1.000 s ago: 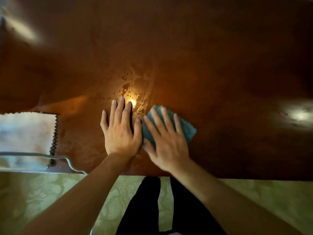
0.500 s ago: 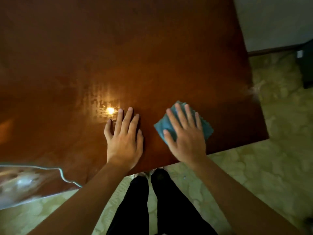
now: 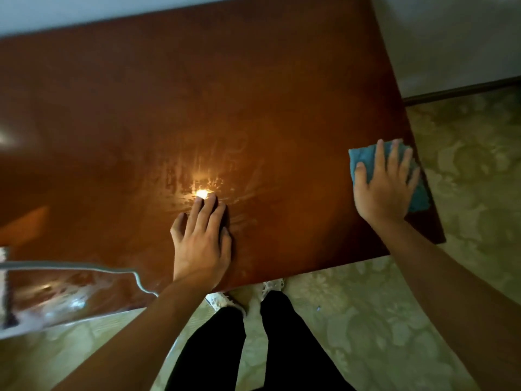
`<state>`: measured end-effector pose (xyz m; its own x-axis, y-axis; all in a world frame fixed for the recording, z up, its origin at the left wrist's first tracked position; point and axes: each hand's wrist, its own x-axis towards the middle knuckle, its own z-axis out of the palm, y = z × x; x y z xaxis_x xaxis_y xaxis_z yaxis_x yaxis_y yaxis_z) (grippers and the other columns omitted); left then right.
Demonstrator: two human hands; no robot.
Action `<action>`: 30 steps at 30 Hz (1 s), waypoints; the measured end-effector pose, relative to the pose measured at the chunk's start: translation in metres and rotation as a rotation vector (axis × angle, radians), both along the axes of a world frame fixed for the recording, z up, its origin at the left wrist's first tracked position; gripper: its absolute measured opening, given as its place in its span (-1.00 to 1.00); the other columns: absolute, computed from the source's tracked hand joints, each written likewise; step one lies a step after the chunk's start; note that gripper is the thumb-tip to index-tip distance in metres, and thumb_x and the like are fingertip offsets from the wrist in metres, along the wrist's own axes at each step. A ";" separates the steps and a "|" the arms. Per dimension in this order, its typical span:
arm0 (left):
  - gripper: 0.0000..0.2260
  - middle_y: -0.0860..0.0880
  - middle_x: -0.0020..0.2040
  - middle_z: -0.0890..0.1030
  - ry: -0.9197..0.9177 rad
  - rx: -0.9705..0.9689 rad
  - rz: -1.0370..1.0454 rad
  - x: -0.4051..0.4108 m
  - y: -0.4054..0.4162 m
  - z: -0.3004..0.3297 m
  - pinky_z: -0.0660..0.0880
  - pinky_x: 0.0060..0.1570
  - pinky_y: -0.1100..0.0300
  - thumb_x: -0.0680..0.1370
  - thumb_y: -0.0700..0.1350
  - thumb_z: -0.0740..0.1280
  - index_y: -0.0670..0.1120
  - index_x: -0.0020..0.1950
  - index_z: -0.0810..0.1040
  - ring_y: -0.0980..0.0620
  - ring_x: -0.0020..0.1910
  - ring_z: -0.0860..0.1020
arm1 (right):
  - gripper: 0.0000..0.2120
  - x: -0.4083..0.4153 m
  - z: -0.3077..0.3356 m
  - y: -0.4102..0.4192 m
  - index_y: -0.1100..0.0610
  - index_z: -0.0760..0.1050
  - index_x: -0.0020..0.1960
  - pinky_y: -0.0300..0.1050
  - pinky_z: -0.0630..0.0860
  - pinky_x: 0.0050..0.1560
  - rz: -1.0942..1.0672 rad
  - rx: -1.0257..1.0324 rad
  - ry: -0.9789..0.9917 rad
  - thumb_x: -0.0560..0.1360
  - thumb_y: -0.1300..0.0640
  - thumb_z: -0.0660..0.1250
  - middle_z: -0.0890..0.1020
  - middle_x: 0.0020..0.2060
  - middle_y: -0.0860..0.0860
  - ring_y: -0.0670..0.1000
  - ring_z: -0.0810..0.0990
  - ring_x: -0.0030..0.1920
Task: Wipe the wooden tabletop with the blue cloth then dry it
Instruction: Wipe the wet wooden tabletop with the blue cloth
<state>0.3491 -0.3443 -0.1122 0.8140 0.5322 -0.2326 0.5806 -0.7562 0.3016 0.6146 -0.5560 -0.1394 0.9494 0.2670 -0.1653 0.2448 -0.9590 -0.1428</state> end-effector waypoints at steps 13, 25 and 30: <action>-0.55 -0.11 0.56 0.32 -0.063 0.093 0.258 -0.115 0.112 0.004 0.07 0.47 -0.20 0.62 -0.02 0.11 -0.12 0.47 0.43 -0.12 0.59 0.17 | -0.36 -0.241 -0.006 0.212 0.08 0.08 0.66 0.31 -0.05 0.61 0.634 0.053 -0.010 0.67 -0.21 0.00 0.08 0.66 0.14 0.23 -0.01 0.66; -0.47 -0.16 0.57 0.27 -0.042 0.120 0.473 -0.273 0.216 -0.006 0.04 0.48 -0.21 0.62 0.05 0.05 -0.16 0.53 0.33 -0.12 0.59 0.15 | -0.31 -0.238 -0.003 0.369 -0.06 -0.04 0.68 0.21 -0.15 0.63 0.869 -0.093 -0.008 0.61 -0.30 -0.24 -0.04 0.68 0.02 0.12 -0.13 0.67; -0.53 -0.19 0.56 0.27 -0.059 0.117 0.532 -0.297 0.244 -0.018 0.09 0.44 -0.26 0.63 0.06 0.08 -0.13 0.47 0.35 -0.15 0.57 0.18 | -0.34 -0.296 -0.005 0.361 0.00 0.04 0.67 0.26 -0.06 0.63 0.943 -0.056 -0.042 0.65 -0.27 -0.16 0.04 0.67 0.06 0.15 -0.06 0.66</action>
